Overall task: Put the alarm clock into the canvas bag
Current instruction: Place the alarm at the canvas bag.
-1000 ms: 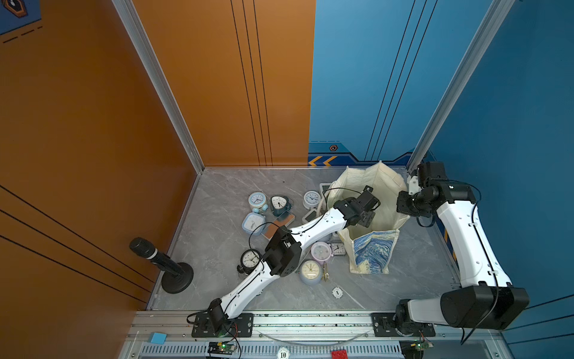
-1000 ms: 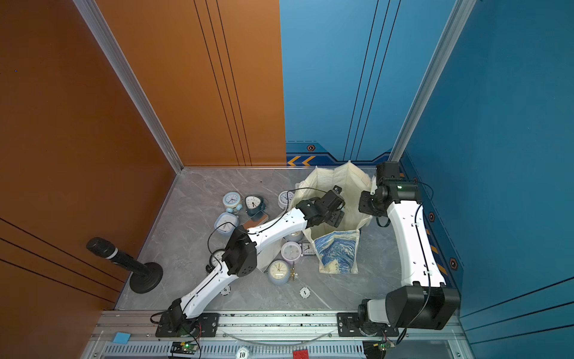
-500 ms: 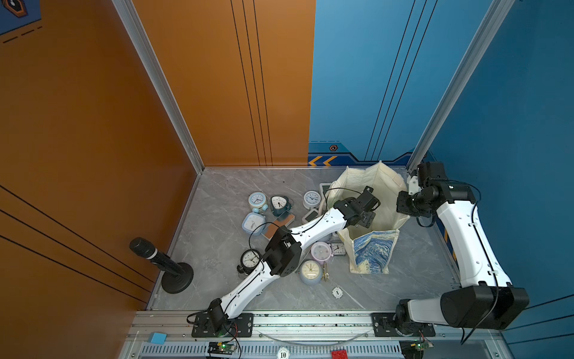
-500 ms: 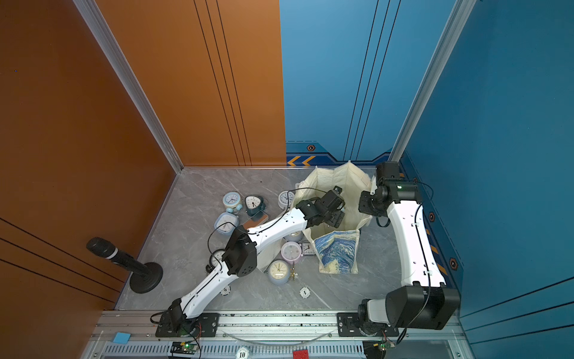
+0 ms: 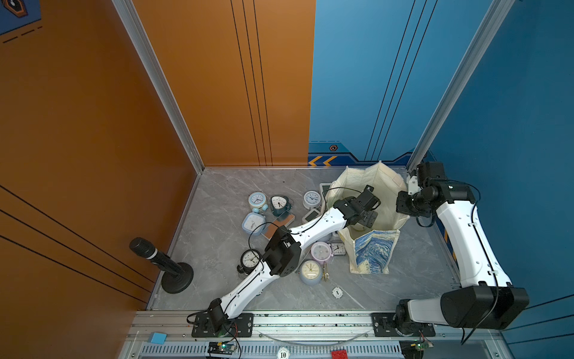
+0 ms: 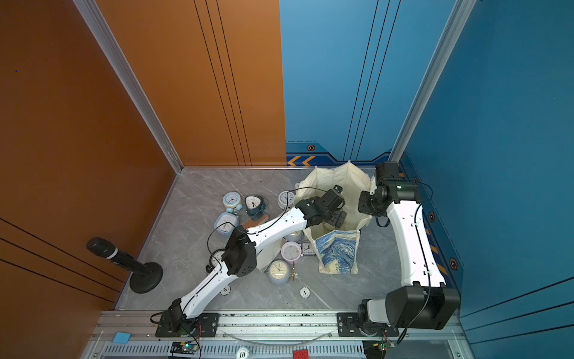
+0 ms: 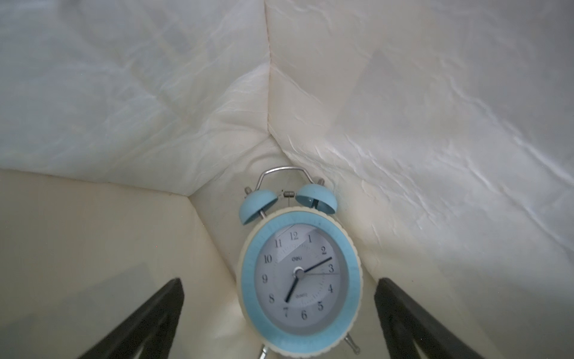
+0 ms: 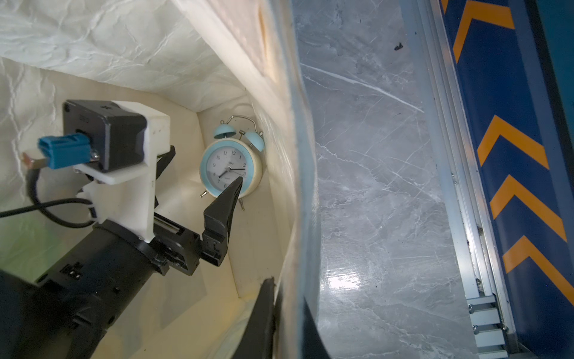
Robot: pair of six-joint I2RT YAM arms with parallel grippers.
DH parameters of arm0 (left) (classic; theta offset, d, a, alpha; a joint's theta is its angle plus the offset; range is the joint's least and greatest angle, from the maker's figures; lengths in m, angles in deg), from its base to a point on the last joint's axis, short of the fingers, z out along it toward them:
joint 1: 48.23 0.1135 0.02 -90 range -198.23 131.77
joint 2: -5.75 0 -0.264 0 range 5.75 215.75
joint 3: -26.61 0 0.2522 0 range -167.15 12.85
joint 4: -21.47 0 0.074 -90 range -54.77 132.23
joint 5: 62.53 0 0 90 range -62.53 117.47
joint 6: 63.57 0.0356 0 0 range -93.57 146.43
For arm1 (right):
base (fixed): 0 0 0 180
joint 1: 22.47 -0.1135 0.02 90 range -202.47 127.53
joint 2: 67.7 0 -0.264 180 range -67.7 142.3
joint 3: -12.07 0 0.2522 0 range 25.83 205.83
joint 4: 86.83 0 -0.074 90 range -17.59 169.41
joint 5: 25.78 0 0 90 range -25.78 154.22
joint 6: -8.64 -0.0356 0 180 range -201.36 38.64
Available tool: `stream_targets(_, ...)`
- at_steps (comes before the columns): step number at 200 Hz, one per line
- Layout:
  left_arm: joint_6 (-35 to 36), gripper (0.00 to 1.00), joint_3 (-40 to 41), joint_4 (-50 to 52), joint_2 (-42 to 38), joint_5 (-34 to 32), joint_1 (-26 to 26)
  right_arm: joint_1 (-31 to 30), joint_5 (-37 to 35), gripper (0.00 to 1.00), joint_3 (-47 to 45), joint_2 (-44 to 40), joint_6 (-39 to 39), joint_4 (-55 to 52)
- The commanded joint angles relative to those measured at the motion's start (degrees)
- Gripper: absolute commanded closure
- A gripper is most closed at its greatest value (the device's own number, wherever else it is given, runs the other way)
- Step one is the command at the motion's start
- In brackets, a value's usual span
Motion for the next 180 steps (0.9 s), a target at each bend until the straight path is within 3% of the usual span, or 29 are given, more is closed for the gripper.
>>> stream_targets(1,-0.1,0.03,-1.2,-0.6,-5.7,1.1,-0.2,-0.3,-1.4,0.88,-0.8,-0.2,1.0,0.1)
stream_targets(145,2.3,0.03,3.4,-0.5,-22.1,2.7,-0.6,-0.3,-1.8,0.88,-1.0,-0.1,1.0,0.3)
stream_targets(180,2.3,0.03,4.5,3.4,-26.0,2.9,0.4,-0.4,-1.9,0.88,-1.1,-0.2,1.0,0.2)
